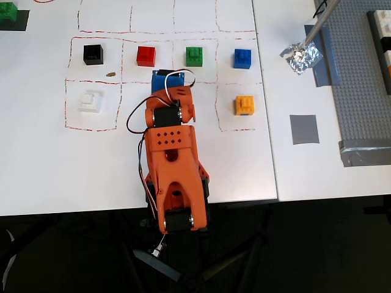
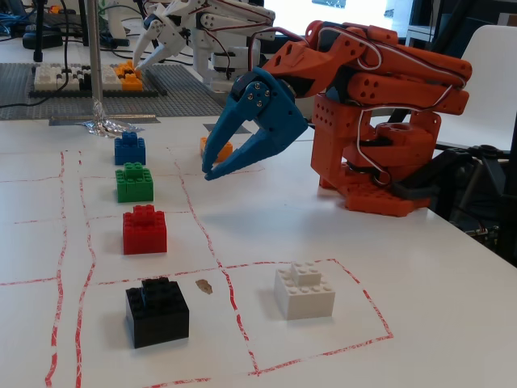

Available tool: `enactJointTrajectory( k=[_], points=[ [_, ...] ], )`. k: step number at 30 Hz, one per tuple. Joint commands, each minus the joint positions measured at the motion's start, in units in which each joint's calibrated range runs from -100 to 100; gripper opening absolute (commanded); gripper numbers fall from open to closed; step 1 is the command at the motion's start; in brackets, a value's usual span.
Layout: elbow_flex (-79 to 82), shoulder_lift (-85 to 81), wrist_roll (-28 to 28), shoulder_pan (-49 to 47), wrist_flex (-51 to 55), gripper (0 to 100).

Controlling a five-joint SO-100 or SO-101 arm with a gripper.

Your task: Grab the block and put it in the grey marker

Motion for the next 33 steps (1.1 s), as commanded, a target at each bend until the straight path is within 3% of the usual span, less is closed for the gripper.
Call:
enactJointTrajectory(
  k=[1,33],
  points=[
    [0.9,-0.94,1.12,-0.83,-0.34,0],
    [-0.1,0.35,1.51,-0.3,-0.34,0]
  ],
)
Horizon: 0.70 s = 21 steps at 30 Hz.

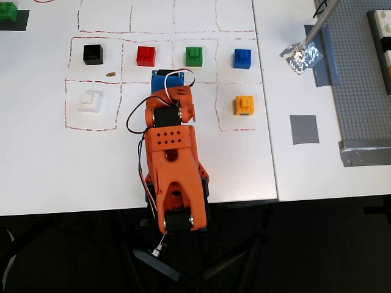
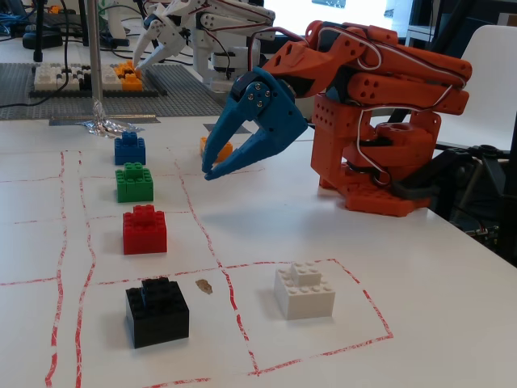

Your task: Grab the block and put it in the grey marker

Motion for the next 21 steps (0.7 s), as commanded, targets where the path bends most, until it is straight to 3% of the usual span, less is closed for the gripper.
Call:
enactJointTrajectory(
  k=[1,21],
  points=[
    [-0.82,0.95,1.17,-0.04,-0.34,0],
    [-41.62,32.32,9.43,-15.12,12.31,0]
  ],
)
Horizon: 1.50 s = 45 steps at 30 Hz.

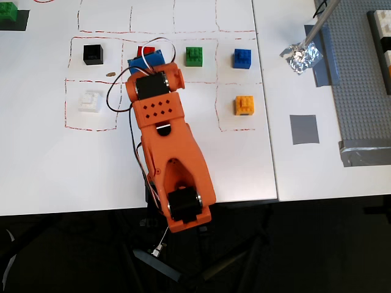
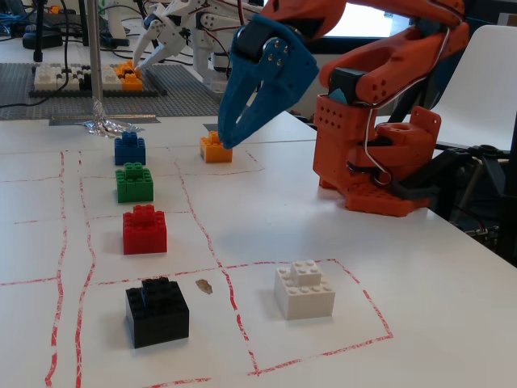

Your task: Grab the block and put it in the grey marker

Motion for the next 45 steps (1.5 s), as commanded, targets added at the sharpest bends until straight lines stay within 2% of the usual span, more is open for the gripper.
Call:
enactJointTrajectory(
  k=[1,8,16,28,38,45],
  points=[
    [-9.62,4.22,2.3,-3.86,1.22,0],
    [-24.22,18.26,6.89,-15.86,1.71,0],
    [-44.34,35.07,11.09,-22.56,4.41,0],
    [-56.04,54.37,18.07,-22.56,4.08,0],
    [-64.11,68.41,20.32,-22.12,-1.47,0],
    [-69.18,74.79,23.1,-21.68,-1.47,5]
  ],
)
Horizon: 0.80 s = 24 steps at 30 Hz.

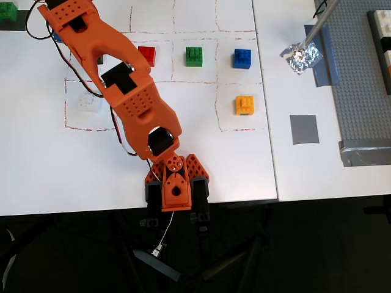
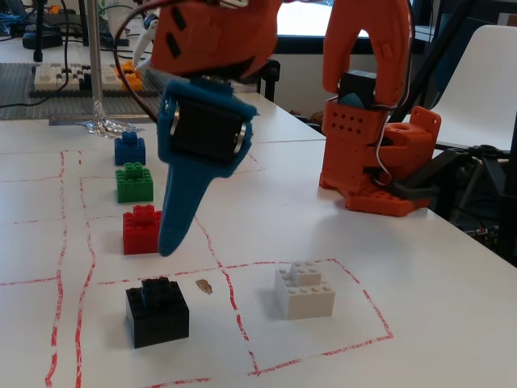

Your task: Grab the block and put it in the grey marker

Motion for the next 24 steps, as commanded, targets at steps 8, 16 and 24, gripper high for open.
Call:
enactJointTrajectory(
  k=[8,16,24],
  points=[
    [-6.16,-1.36,4.15,1.56,-1.72,18],
    [-5.07,-1.18,5.91,2.97,-2.05,27],
    [-4.98,1.66,7.13,4.2,-4.91,26]
  ],
)
